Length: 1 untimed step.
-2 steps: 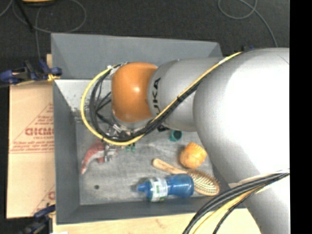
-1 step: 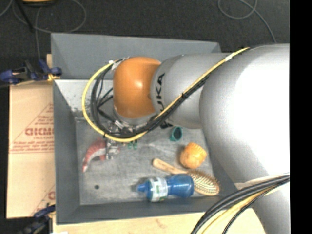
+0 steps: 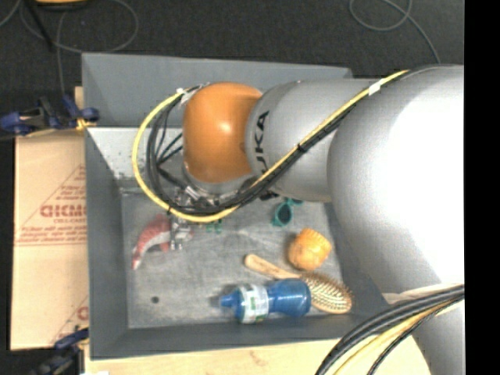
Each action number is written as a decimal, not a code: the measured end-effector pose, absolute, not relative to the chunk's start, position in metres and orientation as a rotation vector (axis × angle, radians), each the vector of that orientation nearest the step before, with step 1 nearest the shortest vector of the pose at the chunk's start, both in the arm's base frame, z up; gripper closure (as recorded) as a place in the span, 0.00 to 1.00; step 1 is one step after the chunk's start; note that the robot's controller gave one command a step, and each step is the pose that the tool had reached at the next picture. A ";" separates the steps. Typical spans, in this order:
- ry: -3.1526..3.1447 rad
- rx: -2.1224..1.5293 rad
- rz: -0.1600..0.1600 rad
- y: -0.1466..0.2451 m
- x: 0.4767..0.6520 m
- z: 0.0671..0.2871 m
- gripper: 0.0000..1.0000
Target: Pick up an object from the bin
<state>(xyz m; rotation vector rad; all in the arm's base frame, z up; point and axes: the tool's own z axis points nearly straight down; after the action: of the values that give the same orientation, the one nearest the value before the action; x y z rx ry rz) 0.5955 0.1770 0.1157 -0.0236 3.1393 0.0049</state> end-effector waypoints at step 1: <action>3.137 -0.024 0.006 0.177 0.596 0.128 1.00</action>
Offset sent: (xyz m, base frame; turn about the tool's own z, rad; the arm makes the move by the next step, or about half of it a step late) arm -0.0001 0.0002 0.0136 0.0000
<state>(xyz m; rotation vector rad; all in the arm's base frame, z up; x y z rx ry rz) 0.5960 0.1771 0.1282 -0.0236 3.1369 0.0058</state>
